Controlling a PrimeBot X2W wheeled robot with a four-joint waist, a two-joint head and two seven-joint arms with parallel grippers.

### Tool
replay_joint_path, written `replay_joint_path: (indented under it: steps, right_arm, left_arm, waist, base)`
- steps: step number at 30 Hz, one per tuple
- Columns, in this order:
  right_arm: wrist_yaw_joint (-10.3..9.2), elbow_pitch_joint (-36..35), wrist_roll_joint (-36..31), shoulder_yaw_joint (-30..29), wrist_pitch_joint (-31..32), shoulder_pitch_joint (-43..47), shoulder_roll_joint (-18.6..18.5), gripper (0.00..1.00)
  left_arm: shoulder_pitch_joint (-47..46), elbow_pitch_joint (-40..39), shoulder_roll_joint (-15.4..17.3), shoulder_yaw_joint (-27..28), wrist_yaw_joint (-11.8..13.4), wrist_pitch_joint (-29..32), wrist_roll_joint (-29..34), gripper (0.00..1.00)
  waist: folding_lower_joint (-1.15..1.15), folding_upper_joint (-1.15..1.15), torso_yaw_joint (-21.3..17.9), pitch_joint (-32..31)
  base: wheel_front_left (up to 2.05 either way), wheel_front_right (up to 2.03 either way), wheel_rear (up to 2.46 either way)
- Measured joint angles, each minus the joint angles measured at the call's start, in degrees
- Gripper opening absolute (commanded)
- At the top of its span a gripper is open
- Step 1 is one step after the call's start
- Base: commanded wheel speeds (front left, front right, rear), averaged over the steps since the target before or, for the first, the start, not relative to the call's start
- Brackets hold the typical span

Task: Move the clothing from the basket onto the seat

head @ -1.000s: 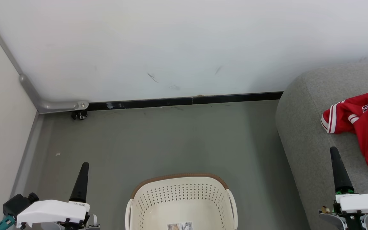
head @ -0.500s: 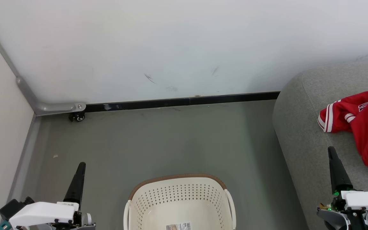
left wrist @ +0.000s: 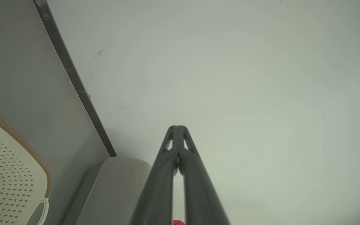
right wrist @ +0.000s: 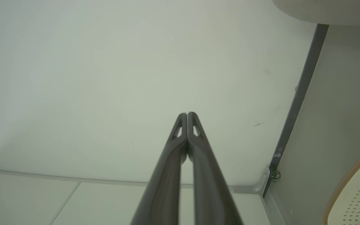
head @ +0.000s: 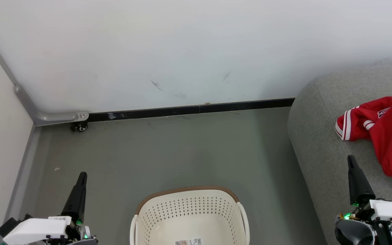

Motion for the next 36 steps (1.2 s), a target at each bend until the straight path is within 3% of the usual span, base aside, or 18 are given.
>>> replay_joint_path:
  steps: [36]
  right_arm:
    - [0.0,0.3,1.0,-0.2,0.4,-0.8,0.3,0.0]
  left_arm:
    - [0.0,0.0,-0.1,0.3,0.0,0.5,-1.4,0.0]
  waist:
    - [-0.01,0.0,0.0,0.0]
  base:
    - [0.0,0.0,0.0]
